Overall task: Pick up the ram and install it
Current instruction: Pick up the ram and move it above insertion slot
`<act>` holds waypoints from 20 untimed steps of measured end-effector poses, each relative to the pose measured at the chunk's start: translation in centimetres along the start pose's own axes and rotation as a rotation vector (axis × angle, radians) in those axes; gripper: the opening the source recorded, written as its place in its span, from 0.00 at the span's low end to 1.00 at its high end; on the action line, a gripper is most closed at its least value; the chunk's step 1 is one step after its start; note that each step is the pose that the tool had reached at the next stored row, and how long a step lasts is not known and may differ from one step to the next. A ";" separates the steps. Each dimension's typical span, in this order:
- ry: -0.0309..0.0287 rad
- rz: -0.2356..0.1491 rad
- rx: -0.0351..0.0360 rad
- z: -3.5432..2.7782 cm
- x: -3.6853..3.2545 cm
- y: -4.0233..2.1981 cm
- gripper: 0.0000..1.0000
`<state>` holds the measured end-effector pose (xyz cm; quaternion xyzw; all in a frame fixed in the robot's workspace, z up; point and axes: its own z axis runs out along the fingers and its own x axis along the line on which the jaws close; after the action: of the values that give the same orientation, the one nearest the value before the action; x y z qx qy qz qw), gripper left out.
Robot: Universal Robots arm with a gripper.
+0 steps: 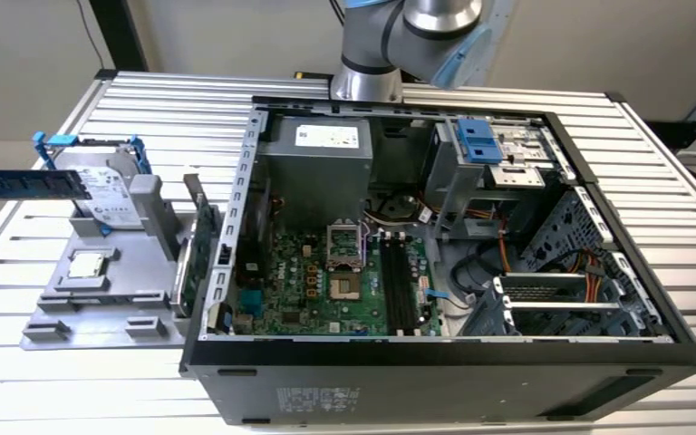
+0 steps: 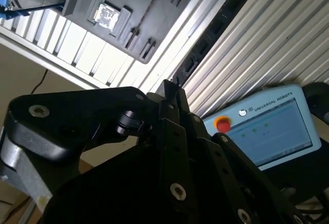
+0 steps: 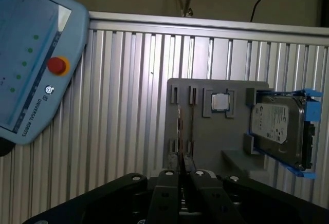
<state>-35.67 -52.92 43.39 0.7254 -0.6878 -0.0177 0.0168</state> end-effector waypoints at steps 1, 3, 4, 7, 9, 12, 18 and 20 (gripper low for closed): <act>0.0001 0.000 -0.0001 -0.01 0.00 -0.02 0.00; 0.0001 0.000 -0.0001 -0.02 0.01 -0.17 0.00; 0.0000 0.000 0.0000 -0.01 0.02 -0.27 0.00; 0.0000 0.000 0.0000 -0.03 0.03 -0.64 0.00; 0.0001 0.000 -0.0001 -0.05 0.05 -0.90 0.00; 0.0000 0.000 0.0000 -0.06 0.07 -1.29 0.00; 0.0000 0.000 0.0000 -0.10 0.12 -2.10 0.00; 0.0000 0.000 0.0000 -0.11 0.13 -2.36 0.00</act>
<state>-33.30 -52.93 43.39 0.7255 -0.6878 -0.0177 0.0168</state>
